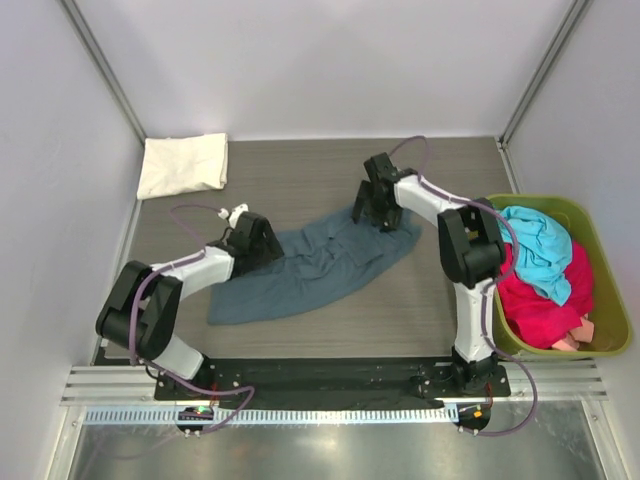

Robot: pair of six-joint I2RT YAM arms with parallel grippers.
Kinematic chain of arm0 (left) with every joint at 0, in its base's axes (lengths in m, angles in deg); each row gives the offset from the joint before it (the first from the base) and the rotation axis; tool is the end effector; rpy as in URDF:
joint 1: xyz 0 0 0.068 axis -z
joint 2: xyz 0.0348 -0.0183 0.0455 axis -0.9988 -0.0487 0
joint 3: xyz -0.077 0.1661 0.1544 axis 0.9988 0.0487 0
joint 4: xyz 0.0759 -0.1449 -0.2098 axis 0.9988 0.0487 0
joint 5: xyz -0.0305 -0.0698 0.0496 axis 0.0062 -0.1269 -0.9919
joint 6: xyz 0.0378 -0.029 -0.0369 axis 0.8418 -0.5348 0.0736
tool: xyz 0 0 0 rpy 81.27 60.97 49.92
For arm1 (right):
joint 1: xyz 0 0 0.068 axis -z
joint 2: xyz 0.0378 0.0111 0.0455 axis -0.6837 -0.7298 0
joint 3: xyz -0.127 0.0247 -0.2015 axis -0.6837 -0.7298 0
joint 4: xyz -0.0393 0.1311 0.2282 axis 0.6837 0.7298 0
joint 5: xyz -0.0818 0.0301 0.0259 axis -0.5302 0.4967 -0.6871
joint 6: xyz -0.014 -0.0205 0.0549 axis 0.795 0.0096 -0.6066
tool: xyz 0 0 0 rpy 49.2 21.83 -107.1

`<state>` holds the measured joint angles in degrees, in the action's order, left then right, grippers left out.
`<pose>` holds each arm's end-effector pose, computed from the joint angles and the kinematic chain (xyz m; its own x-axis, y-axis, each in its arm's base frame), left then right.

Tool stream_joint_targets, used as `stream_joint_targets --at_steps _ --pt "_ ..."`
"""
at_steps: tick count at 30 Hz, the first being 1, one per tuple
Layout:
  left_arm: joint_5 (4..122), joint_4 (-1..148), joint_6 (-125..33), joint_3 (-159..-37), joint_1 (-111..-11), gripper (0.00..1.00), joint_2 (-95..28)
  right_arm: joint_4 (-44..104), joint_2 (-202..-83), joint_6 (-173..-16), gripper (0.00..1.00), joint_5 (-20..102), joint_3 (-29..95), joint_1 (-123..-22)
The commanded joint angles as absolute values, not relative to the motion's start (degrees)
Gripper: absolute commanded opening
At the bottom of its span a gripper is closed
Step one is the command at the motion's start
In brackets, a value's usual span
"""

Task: Fold and stack the t-shirts
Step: Fold the tshirt

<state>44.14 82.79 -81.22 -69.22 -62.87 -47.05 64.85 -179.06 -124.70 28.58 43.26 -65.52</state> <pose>0.2807 -0.1182 0.1101 -0.7255 -0.4550 -0.5163 -0.3190 0.8871 -0.3336 0.3861 0.1550 0.1264 -0.8912 0.2818 -0.3554 0.2344 0.9570 0.1710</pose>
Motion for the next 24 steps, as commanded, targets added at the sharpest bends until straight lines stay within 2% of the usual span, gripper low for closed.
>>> stream_joint_targets --at_steps 1,2,7,10,17,21,24 --pt "53.41 83.63 -91.81 -57.7 -57.17 0.7 -49.56 67.09 -194.67 -119.86 0.82 37.78 61.17 -65.63" --pt "54.03 81.09 -93.4 -55.92 -55.67 0.7 -48.94 68.59 -200.27 -119.33 0.81 38.49 65.44 -65.63" --pt "56.49 76.76 -104.82 -50.46 -42.76 0.7 -43.59 75.1 -212.96 -115.82 0.82 40.17 90.64 -65.54" --pt "55.44 77.02 -108.86 -50.72 -34.84 0.71 -39.37 74.85 -219.29 -115.28 0.84 42.89 100.33 -65.46" --pt "48.07 92.36 -111.61 -53.79 -27.01 0.73 -25.75 66.15 -221.33 -116.86 0.87 43.77 101.43 -65.1" --pt "43.05 101.53 -111.34 -58.35 -23.59 0.75 -17.05 58.7 -221.59 -117.39 0.87 48.59 101.69 -65.02" --pt "39.1 105.66 -109.94 -60.38 -22.09 0.75 -15.1 56.4 -221.77 -117.56 0.88 51.15 104.06 -65.02"
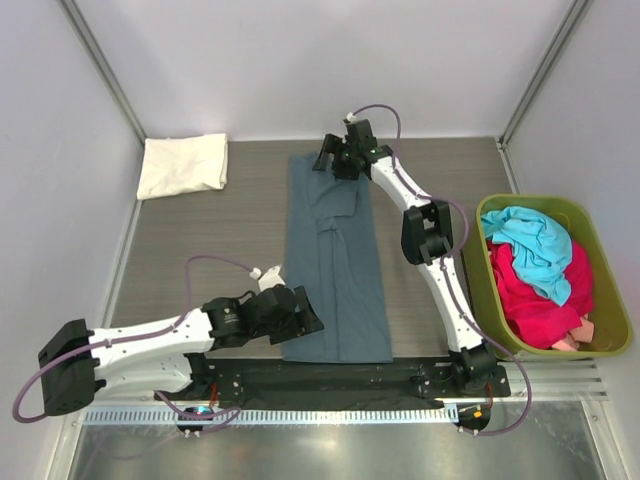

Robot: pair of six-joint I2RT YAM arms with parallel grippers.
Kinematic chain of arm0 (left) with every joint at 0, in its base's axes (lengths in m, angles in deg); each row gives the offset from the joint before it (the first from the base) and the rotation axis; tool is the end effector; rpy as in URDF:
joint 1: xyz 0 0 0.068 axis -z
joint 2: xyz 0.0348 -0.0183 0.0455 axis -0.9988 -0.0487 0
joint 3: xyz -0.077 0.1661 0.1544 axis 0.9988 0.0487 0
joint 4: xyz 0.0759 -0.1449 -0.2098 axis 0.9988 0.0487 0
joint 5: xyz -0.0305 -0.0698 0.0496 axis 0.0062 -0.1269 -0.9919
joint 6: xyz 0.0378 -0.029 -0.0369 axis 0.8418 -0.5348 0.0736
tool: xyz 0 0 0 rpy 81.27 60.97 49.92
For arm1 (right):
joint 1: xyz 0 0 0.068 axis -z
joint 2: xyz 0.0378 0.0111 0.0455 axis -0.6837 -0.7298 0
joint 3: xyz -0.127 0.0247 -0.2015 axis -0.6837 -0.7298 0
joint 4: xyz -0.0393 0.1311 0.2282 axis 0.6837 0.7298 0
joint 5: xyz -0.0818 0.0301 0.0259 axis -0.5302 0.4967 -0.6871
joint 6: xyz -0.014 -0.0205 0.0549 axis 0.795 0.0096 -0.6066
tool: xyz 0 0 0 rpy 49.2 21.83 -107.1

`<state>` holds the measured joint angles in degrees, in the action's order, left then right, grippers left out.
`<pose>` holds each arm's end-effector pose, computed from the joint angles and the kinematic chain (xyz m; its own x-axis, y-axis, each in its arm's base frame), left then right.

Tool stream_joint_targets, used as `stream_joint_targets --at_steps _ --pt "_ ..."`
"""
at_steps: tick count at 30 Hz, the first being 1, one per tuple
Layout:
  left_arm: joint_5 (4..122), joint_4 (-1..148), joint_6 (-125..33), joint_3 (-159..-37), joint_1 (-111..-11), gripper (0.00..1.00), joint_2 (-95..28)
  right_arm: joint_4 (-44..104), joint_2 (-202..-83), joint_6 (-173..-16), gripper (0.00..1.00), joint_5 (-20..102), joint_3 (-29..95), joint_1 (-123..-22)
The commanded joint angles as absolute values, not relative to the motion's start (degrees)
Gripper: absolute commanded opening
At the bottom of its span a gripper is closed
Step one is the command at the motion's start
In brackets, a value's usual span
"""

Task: Fold and stack the t-shirts
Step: Fold the tshirt

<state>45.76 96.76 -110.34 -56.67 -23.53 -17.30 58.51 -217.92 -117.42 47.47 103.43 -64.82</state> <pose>0.1069 -0.2009 0.1528 -0.9003 -0.3392 -0.2729 -0.1205 0.7966 -0.5924 0.5325 0.2235 0.1435 -0.7785 0.2082 -0.5921 -0.1686 0.8394 0.5168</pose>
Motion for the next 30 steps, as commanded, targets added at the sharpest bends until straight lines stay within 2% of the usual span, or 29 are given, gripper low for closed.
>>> stream_joint_targets --at_steps 1,3,7,11,12,15,16,18,19,20,22,28,30 --pt "37.87 107.06 -109.41 -61.69 -22.0 0.75 -14.66 56.04 -221.25 -117.48 0.88 51.07 104.06 -65.02" --pt "34.98 110.06 -107.75 -62.84 -21.99 0.76 -14.75 54.03 -218.09 -117.3 0.9 51.68 102.84 -64.93" --pt "32.68 111.38 -104.41 -65.13 -21.99 0.76 -14.83 52.43 -211.41 -115.55 1.0 50.9 101.6 -64.75" --pt "31.18 112.6 -102.55 -66.62 -21.99 0.76 -14.75 52.43 -201.67 -115.37 1.0 50.37 97.58 -63.61" --pt "30.75 113.14 -102.47 -66.8 -21.99 0.76 -14.49 52.61 -195.64 -115.19 1.0 49.84 95.3 -63.17" --pt "29.42 114.02 -102.81 -64.79 -22.08 0.76 -12.3 52.7 -184.98 -113.7 1.0 44.94 80.11 -63.35" --pt "29.25 113.67 -102.82 -64.26 -22.08 0.76 -11.68 52.7 -177.72 -113.61 1.0 42.57 70.24 -63.78" --pt "29.42 113.41 -102.9 -62.94 -22.08 0.75 -9.75 53.22 -169.42 -115.0 1.0 37.3 59.56 -64.49" --pt "29.42 113.23 -102.9 -61.8 -22.08 0.75 -9.21 53.49 -165.91 -115.8 1.0 31.7 48.98 -65.36" --pt "29.77 113.23 -103.16 -61.1 -22.08 0.74 -8.51 53.75 -158.39 -116.42 1.0 29.3 43.91 -66.06" --pt "30.12 112.71 -103.95 -58.91 -22.08 0.72 -7.2 55.77 -151.67 -119.49 1.0 22.11 30.67 -68.86" --pt "35.83 106.56 -105.01 -53.53 -22.08 0.67 -7.62 57.79 -131.96 -130.81 0.97 20.66 3.04 -78.01" --pt "37.24 106.37 -105.36 -53.09 -22.0 0.66 -8.59 59.81 -127.75 -133.2 0.93 20.92 -1.38 -82.05"
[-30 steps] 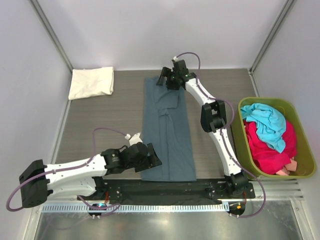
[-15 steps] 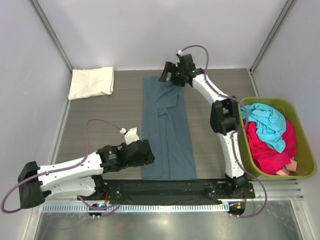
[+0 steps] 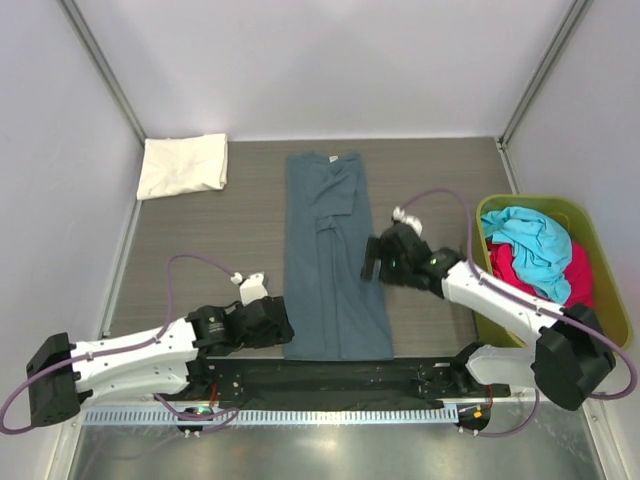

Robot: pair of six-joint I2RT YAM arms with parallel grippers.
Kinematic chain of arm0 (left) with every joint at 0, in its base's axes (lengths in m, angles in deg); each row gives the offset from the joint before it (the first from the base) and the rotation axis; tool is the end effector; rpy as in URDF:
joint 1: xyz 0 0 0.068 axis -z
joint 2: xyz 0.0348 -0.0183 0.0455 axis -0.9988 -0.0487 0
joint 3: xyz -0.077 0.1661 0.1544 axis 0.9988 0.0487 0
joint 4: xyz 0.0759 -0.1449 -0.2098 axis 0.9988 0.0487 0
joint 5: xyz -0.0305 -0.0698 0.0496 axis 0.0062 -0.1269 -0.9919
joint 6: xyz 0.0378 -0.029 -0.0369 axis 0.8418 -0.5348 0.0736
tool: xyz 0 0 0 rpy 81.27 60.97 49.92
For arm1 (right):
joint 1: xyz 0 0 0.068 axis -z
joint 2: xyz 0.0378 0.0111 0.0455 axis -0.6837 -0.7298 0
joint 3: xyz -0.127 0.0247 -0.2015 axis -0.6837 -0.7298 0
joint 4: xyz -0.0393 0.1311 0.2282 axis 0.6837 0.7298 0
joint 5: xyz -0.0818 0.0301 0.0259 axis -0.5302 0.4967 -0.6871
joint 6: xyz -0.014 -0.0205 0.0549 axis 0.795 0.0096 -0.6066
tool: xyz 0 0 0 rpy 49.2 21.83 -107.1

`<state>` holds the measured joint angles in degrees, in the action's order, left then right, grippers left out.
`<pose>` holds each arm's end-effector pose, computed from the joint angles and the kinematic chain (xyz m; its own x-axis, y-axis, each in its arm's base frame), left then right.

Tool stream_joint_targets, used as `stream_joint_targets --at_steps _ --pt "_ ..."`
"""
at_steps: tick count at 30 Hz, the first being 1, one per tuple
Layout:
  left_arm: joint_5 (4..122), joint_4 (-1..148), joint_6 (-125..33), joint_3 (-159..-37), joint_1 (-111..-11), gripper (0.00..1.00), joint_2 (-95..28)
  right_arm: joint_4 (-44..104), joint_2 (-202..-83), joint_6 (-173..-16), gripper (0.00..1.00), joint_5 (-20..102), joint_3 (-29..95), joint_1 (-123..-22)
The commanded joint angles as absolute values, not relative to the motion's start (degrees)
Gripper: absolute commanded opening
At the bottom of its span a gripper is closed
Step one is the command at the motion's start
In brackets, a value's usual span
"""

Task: Fold and stack the t-shirts
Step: Fold the tshirt

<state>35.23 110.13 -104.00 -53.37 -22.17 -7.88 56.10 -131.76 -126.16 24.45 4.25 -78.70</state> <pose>0.0933 -0.1655 0.1508 -0.8553 -0.2541 -0.4515 -0.0565 0.9120 -0.4062 0.2247 0.1522 0.1936 -0.7964 0.1861 -0.5753 0.0025 0.9525 0.3046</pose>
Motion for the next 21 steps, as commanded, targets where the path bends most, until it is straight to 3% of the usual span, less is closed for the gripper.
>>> stream_joint_targets --at_steps 1,8,21 --pt "37.68 106.11 -105.89 -52.83 -22.08 0.65 -9.03 60.6 -126.16 -134.17 0.92 20.83 -4.71 -83.63" --pt "39.71 103.3 -110.37 -47.73 -21.91 0.61 -6.84 67.11 -114.99 -143.22 0.81 20.04 -11.86 -91.55" --pt "42.6 97.67 -111.87 -42.54 -21.91 0.52 -7.71 69.05 -112.79 -154.03 0.47 21.45 -16.69 -104.39"
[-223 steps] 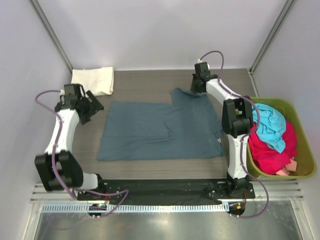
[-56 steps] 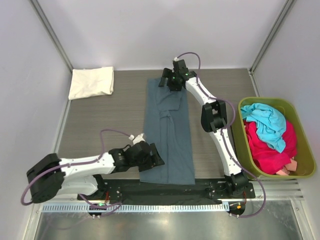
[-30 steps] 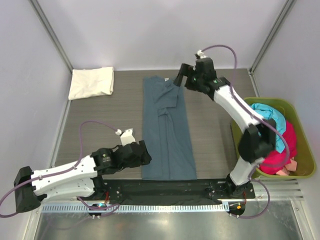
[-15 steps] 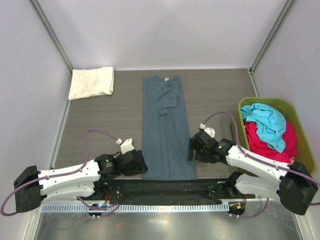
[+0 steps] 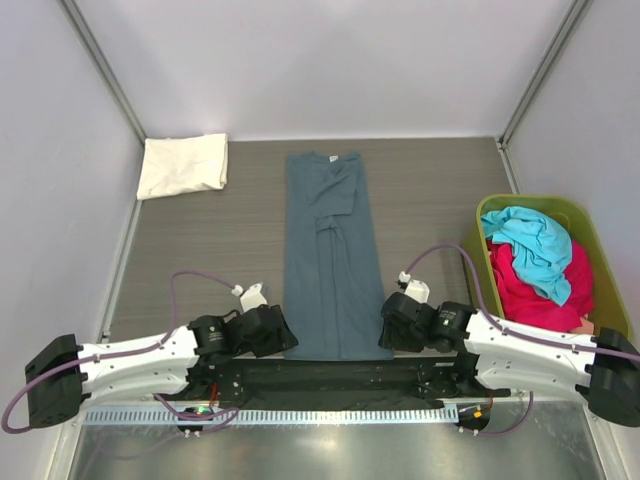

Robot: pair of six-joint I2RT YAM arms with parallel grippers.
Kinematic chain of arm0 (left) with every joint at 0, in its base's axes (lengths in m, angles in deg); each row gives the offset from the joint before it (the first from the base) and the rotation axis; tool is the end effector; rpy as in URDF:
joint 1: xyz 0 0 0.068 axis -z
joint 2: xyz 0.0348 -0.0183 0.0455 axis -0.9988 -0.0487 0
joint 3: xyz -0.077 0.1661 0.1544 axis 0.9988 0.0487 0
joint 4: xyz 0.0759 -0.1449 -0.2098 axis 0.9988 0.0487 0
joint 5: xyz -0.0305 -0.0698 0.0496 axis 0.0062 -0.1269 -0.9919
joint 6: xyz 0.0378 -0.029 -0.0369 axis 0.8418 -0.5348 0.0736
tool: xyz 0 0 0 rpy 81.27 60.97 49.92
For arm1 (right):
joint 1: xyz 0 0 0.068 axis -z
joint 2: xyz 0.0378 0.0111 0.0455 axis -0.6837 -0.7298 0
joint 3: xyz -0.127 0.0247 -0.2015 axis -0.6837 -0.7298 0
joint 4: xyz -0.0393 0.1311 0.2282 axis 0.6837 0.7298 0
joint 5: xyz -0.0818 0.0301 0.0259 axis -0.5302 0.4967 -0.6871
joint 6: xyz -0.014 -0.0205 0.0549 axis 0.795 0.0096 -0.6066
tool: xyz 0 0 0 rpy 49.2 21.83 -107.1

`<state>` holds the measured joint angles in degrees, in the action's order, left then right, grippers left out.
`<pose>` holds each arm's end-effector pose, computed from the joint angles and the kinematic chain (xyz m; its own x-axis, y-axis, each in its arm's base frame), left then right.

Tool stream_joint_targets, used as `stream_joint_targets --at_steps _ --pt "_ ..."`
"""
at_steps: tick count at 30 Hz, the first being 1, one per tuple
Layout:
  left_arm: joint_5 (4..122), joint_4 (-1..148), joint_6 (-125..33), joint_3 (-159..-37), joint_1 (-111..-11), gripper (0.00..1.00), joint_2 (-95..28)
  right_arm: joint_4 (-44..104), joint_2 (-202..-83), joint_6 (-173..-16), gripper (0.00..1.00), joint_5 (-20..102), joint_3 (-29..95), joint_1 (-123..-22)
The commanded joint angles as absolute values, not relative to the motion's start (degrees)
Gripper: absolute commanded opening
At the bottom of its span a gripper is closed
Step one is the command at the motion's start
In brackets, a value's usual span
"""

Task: Fold and stack the t-shirts
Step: Fold the tshirt

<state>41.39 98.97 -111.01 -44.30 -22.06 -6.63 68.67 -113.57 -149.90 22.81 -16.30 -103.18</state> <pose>0.0865 -0.1627 0.1161 -0.8842 -0.3419 -0.3183 -0.1345 0.8389 -0.5274 0.0968 0.1516 0.1321 -0.9305 0.1270 -0.3434 0.0218 0.9555 0.2942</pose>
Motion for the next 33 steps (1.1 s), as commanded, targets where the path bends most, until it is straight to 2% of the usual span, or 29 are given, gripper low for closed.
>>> stream_joint_targets --at_steps 1,5,6,9,10,11,13,14,15,18,21,25,33 --pt "42.78 97.5 -112.04 -42.54 -21.91 0.51 -7.72 68.87 -112.78 -154.74 0.46 21.54 -17.31 -104.57" --pt "43.05 96.53 -112.13 -41.58 -21.91 0.46 -7.63 66.15 -112.87 -155.79 0.42 22.59 -19.59 -105.36" --pt "42.96 96.36 -112.05 -41.49 -21.91 0.45 -7.71 65.8 -112.96 -155.88 0.39 22.68 -20.03 -105.53" --pt "42.43 95.74 -111.26 -41.93 -21.91 0.36 -8.24 64.21 -112.96 -156.5 0.31 22.94 -21.35 -105.8" --pt "42.52 95.22 -111.08 -42.02 -21.91 0.28 -8.5 63.86 -112.7 -156.59 0.28 23.03 -21.7 -105.8" --pt "42.61 94.95 -110.99 -42.1 -21.99 0.24 -8.94 63.08 -112.44 -156.5 0.2 23.21 -21.71 -105.8" --pt "42.52 94.51 -110.99 -42.89 -21.91 0.06 -10.08 62.81 -111.47 -156.5 0.12 23.12 -21.36 -105.88" --pt "42.26 94.51 -110.38 -43.42 -21.91 0.03 -10.35 62.8 -111.2 -156.5 0.02 22.86 -21.1 -105.89" --pt "41.91 95.38 -110.11 -44.03 -21.91 0.0 -10.7 62.89 -110.77 -156.07 0.01 22.51 -20.66 -105.89" --pt "38.49 101.24 -108.88 -49.91 -21.99 0.0 -11.05 63.07 -110.06 -154.22 0.01 20.4 -16.8 -105.89" --pt "35.75 107.4 -105.64 -57.99 -23.48 0.0 -12.72 63.59 -111.55 -149.39 0.01 15.75 -7.95 -105.8" --pt "35.49 111.12 -98.88 -67.4 -30.23 0.0 -16.31 65.35 -117.34 -141.68 0.01 9.77 2.62 -103.78" --pt "44.53 109.11 -84.72 -84.0 -47.82 0.0 -28.88 63.25 -133.86 -125.75 0.01 12.04 20.8 -85.78"
